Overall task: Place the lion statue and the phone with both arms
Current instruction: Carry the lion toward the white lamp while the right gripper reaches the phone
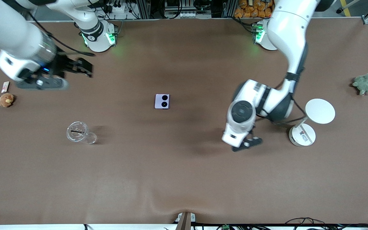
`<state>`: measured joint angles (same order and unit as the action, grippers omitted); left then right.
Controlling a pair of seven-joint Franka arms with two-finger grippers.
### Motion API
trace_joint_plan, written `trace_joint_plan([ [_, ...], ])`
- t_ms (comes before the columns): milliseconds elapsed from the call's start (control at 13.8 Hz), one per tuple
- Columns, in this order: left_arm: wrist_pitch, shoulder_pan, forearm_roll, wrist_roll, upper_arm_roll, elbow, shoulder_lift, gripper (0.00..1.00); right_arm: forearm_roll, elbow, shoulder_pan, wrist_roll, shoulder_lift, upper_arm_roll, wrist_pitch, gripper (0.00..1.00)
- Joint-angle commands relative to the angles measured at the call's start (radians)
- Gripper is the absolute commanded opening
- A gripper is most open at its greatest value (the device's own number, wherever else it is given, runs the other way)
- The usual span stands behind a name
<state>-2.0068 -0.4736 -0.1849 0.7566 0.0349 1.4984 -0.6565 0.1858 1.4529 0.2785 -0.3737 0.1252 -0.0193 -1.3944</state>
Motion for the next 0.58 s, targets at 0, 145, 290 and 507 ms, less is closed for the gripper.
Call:
trace_joint_plan([
  [0,0.008,0.056,-0.071,-0.13,-0.006,0.005,-0.017,0.0,0.107,-0.006,-0.007,-0.062,0.047,0.012,-0.029,1.0],
  [145,0.008,0.107,-0.073,-0.274,-0.006,0.005,-0.028,0.0,0.106,0.033,0.022,-0.08,0.057,0.01,-0.075,1.0],
  [290,0.003,0.133,-0.079,-0.357,-0.006,0.006,-0.046,0.0,0.089,0.116,0.085,-0.086,0.048,0.012,-0.167,1.0],
  [507,0.003,0.171,-0.11,-0.388,-0.006,0.016,-0.067,0.02,0.034,0.263,0.162,-0.152,0.033,0.01,-0.322,1.0],
])
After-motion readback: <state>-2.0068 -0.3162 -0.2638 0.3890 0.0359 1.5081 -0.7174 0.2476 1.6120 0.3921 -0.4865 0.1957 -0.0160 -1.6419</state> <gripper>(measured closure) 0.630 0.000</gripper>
